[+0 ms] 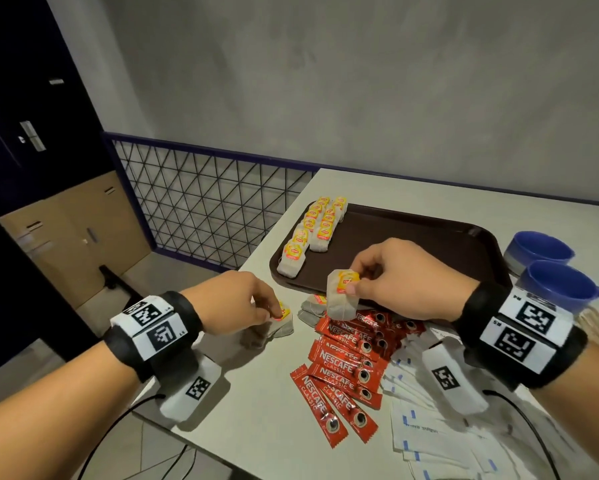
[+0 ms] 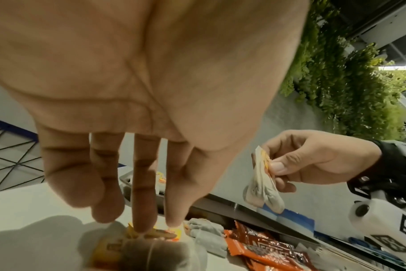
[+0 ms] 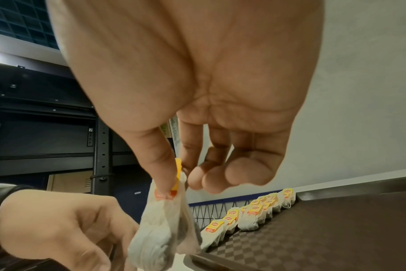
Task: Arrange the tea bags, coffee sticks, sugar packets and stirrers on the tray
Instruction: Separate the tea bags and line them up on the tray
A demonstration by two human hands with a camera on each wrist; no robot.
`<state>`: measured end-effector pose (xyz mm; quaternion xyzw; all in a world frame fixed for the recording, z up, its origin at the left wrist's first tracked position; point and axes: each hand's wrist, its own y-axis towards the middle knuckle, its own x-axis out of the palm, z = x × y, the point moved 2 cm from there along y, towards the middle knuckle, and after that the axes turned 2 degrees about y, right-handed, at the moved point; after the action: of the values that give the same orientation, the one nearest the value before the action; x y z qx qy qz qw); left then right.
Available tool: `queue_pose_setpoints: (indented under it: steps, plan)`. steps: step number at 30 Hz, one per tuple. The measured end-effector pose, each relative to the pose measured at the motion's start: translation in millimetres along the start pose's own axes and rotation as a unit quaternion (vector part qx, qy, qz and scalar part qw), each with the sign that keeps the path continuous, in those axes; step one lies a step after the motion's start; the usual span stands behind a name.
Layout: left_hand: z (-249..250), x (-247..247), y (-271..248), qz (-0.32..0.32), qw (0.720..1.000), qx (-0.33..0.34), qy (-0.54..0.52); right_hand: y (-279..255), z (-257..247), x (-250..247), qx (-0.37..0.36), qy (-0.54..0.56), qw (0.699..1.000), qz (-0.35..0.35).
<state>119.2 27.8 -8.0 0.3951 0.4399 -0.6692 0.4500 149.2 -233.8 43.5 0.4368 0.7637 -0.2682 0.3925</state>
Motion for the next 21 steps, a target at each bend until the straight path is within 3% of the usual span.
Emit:
queue_pose_setpoints:
  steps: [4, 10, 21]
  plan:
    - [6.2, -4.6, 8.4, 0.022, 1.0, 0.006, -0.008, -1.4, -5.7, 2.6, -0.002, 0.01, 1.0, -0.011]
    - [4.9, 7.5, 18.0, -0.022, 0.998, 0.009, 0.054, -7.1, -8.3, 6.2, -0.003, 0.016, 1.0, -0.025]
    - [14.8, 7.8, 16.2, -0.02, 0.997, 0.037, 0.06, -8.4, -14.7, 9.5, -0.009, 0.021, 0.999, -0.038]
